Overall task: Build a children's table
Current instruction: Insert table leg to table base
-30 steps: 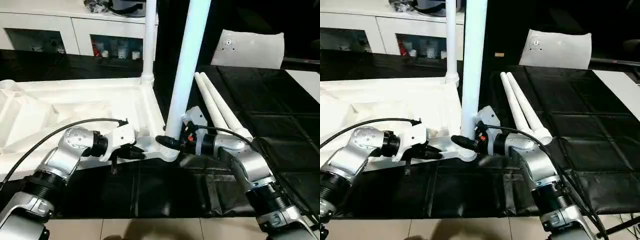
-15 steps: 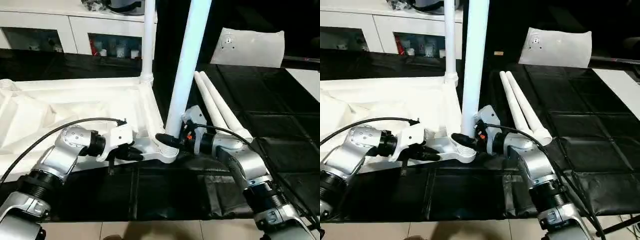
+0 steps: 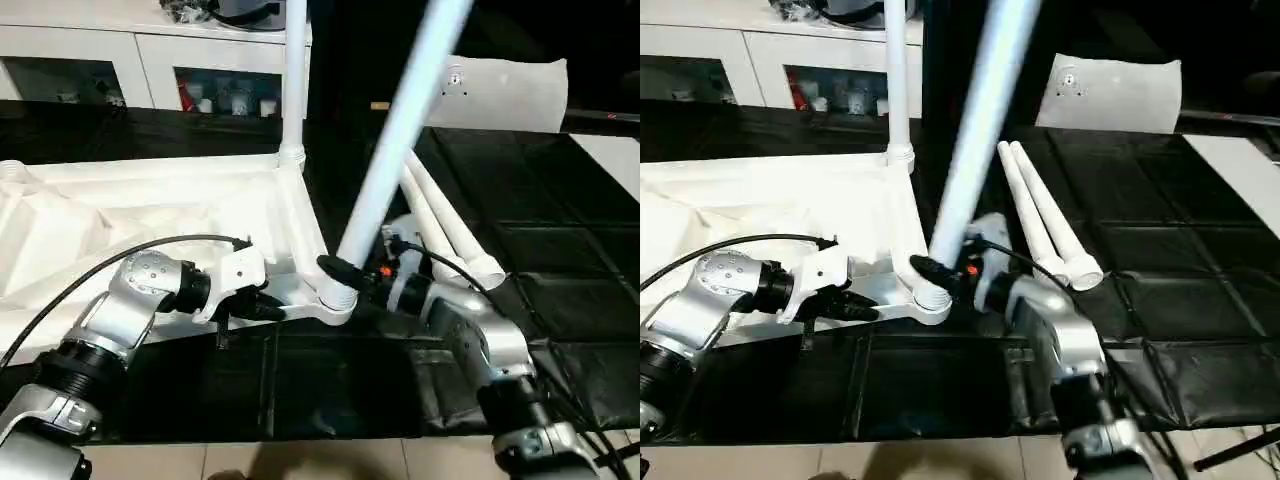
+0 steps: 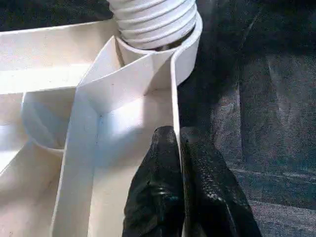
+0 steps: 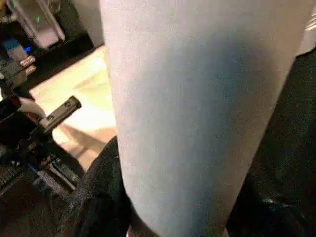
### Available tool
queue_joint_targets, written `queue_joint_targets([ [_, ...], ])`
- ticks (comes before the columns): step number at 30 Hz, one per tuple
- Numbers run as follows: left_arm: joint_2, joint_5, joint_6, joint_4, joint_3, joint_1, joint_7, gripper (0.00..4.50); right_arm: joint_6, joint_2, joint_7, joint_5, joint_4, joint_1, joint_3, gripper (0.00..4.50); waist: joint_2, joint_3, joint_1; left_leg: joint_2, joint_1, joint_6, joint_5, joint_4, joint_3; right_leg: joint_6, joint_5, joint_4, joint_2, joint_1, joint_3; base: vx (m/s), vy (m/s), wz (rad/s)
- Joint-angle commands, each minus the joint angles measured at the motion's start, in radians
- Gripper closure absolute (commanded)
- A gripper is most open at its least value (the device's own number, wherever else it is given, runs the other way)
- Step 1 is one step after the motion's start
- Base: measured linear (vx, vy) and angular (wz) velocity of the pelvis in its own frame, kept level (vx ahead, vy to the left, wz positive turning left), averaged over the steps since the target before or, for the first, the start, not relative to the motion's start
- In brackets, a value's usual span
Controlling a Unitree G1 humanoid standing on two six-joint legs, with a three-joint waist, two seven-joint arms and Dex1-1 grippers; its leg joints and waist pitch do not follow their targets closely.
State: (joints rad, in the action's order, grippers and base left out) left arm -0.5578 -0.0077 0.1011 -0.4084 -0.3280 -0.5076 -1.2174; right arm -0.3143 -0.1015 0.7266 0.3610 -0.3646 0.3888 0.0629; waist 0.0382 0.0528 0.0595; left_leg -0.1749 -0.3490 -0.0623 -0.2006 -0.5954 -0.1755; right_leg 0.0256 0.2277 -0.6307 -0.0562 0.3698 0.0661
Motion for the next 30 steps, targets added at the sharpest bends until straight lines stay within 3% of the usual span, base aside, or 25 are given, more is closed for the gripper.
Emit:
queue_joint_targets([
  [1,-0.002,0.021,0.010,-0.010,0.000,0.008,0.019,4.50,0.000,-0.015,-0.057,-0.026,-0.053,-0.059,-0.027,2.57,-0.032,-0.048,0.000,-0.068,0.013,-0.049,-0.273,0.088,0.028,0.220,0.191,0.088,-0.103,-0.026,-0.069,0.000,0.000,0.00],
  [4,0.002,0.026,0.010,-0.018,0.004,0.003,0.037,4.50,0.020,-0.006,-0.068,-0.023,-0.039,-0.089,-0.038,2.57,-0.039,-0.046,0.003,-0.067,0.012,-0.048,-0.288,0.089,0.030,0.210,0.228,0.092,-0.104,-0.025,-0.069,0.000,0.000,0.00],
  [8,0.008,0.035,0.002,-0.038,0.009,-0.008,0.063,4.50,0.072,-0.007,-0.075,-0.043,0.012,-0.147,-0.027,2.57,-0.040,-0.044,0.005,-0.069,0.014,-0.046,-0.318,0.092,0.032,0.185,0.295,0.101,-0.105,-0.021,-0.070,0.000,0.000,0.00],
  [12,0.009,0.040,-0.005,-0.053,0.006,-0.017,0.068,4.50,0.124,-0.035,-0.071,-0.111,0.042,-0.186,0.027,2.57,-0.043,-0.045,0.006,-0.067,0.009,-0.036,-0.291,0.092,0.031,0.180,0.280,0.100,-0.104,-0.022,-0.070,0.000,0.000,0.00],
  [15,0.004,0.056,-0.015,-0.062,-0.006,-0.021,0.069,4.50,0.163,-0.069,-0.059,-0.171,0.053,-0.175,0.084,2.57,-0.036,-0.045,0.008,-0.068,0.008,-0.027,-0.271,0.093,0.029,0.175,0.273,0.100,-0.102,-0.023,-0.070,0.000,0.000,0.00],
  [18,-0.001,0.065,-0.021,-0.062,-0.013,-0.019,0.069,4.50,0.167,-0.081,-0.047,-0.191,0.057,-0.163,0.111,2.57,-0.039,-0.043,0.007,-0.067,0.009,-0.027,-0.289,0.094,0.030,0.169,0.307,0.102,-0.104,-0.021,-0.071,0.000,0.000,0.00],
  [21,-0.006,0.076,-0.029,-0.061,-0.021,-0.016,0.067,4.50,0.166,-0.099,-0.013,-0.218,0.058,-0.139,0.158,2.57,-0.025,-0.043,0.007,-0.068,0.007,-0.018,-0.279,0.094,0.031,0.155,0.341,0.104,-0.106,-0.022,-0.071,0.000,0.000,0.00],
  [23,-0.008,0.079,-0.040,-0.062,-0.027,-0.018,0.060,4.50,0.166,-0.106,0.017,-0.228,0.041,-0.115,0.184,2.57,-0.030,-0.042,0.006,-0.069,0.008,-0.016,-0.277,0.093,0.030,0.154,0.339,0.105,-0.105,-0.018,-0.072,0.000,0.000,0.00],
  [25,-0.009,0.080,-0.047,-0.061,-0.032,-0.020,0.053,4.50,0.168,-0.110,0.032,-0.232,0.030,-0.101,0.197,2.57,-0.020,-0.038,0.001,-0.069,0.007,-0.017,-0.291,0.096,0.030,0.158,0.337,0.106,-0.104,-0.017,-0.072,0.000,0.000,0.00],
  [26,-0.010,0.080,-0.048,-0.059,-0.033,-0.019,0.052,4.50,0.169,-0.111,0.036,-0.233,0.029,-0.098,0.200,2.57,-0.023,-0.038,0.001,-0.070,0.009,-0.018,-0.296,0.096,0.031,0.159,0.342,0.105,-0.105,-0.015,-0.072,0.000,0.000,0.00],
  [29,-0.009,0.079,-0.071,-0.051,-0.048,-0.026,0.018,4.50,0.165,-0.121,0.101,-0.234,0.008,-0.068,0.233,2.57,-0.008,-0.029,-0.006,-0.070,0.009,-0.014,-0.318,0.098,0.031,0.144,0.396,0.112,-0.105,-0.009,-0.073,0.000,0.000,0.00],
  [30,-0.010,0.078,-0.072,-0.050,-0.050,-0.026,0.014,4.50,0.164,-0.124,0.112,-0.233,0.007,-0.065,0.239,2.57,-0.013,-0.029,-0.004,-0.070,0.011,-0.015,-0.323,0.098,0.032,0.141,0.408,0.113,-0.108,-0.008,-0.074,0.000,0.000,0.00],
])
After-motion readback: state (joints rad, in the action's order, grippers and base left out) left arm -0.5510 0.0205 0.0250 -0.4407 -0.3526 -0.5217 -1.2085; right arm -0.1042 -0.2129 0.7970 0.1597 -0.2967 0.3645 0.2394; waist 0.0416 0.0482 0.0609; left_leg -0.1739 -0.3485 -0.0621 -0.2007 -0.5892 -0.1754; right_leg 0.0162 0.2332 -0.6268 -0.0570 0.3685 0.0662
